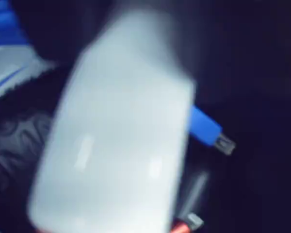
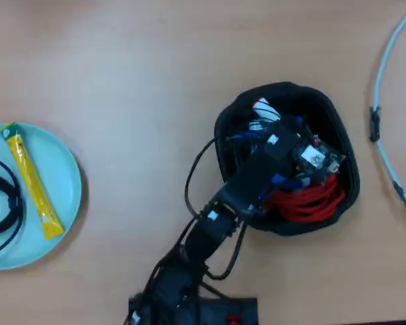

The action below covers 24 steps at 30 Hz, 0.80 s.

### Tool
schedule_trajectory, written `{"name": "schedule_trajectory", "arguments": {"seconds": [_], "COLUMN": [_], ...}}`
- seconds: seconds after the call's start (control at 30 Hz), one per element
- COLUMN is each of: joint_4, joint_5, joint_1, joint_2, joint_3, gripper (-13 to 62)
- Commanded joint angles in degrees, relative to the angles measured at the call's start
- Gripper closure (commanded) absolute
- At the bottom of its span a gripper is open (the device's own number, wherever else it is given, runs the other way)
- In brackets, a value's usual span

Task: Pick up the red pen and put it in the black bowl

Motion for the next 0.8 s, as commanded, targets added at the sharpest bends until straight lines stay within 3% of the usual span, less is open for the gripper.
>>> {"name": "schedule_trajectory", "arguments": {"seconds": [0.0,0.57,0.67,0.77], "joint_4": [-1.85,3.43,3.43,3.52], "joint_5": [2.81,3.87,3.87,2.9], "joint_1": [0.7,1.14,1.05,1.05], "joint_2": [0.35,-2.72,-2.81,-2.81], "joint_3": [-8.0,-8.09,-8.0,-7.91], "gripper": [56.5,54.8,46.1,29.9]}}
